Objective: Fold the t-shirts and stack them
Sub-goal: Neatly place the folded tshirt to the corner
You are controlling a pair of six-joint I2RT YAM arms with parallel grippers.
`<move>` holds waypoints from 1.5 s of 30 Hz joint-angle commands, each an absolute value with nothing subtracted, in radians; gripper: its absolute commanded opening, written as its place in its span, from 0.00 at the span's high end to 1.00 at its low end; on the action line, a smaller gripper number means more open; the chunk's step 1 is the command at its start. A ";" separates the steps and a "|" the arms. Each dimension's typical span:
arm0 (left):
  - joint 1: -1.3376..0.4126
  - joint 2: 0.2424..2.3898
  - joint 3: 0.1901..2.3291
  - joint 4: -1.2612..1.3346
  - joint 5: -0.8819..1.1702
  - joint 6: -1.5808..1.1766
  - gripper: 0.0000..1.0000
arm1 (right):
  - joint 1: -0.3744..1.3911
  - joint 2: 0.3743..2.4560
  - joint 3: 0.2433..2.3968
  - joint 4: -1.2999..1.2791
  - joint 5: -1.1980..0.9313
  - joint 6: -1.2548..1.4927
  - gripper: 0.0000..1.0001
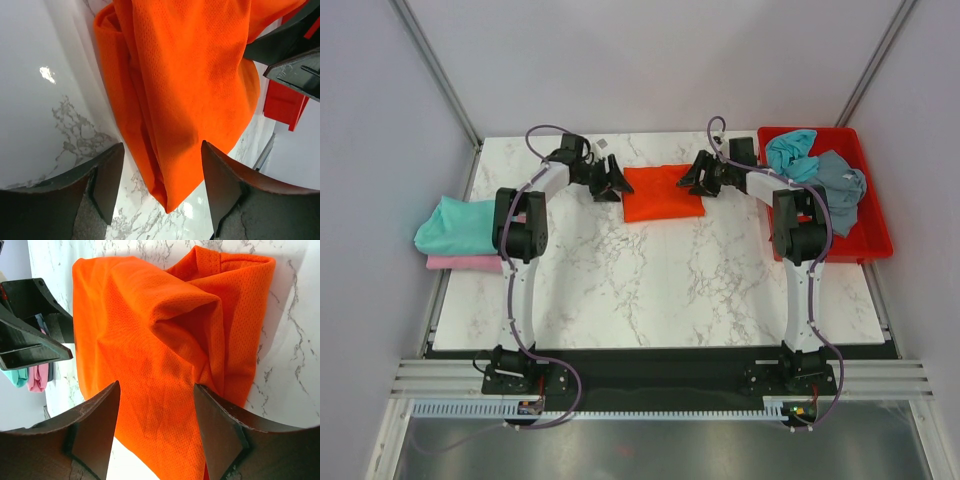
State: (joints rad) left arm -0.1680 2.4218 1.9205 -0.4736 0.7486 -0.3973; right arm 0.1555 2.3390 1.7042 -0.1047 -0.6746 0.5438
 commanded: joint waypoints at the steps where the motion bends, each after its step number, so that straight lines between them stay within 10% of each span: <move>1: -0.193 2.477 1.942 -0.440 0.788 -0.443 0.30 | 0.167 2.365 1.720 -0.137 -0.641 0.506 0.30; 9: -0.242 2.502 1.939 -0.407 0.808 -0.474 0.37 | 0.166 2.364 1.715 -0.143 -0.634 0.499 0.30; 17: -0.259 2.482 1.947 -0.446 0.732 -0.448 0.97 | 0.169 2.359 1.700 -0.144 -0.632 0.500 0.30; 35: -0.244 2.071 1.895 -0.902 0.353 -0.003 0.98 | 0.115 1.993 1.612 -0.259 -0.592 0.327 0.25; 45: -0.216 1.729 1.530 -0.957 0.003 0.176 0.98 | 0.109 1.832 1.519 -0.279 -0.569 0.307 0.24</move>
State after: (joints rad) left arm -0.2310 1.8507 1.6123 -0.9257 0.1692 0.0654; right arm 0.1074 1.8835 1.5436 -0.2626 -0.5846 0.3363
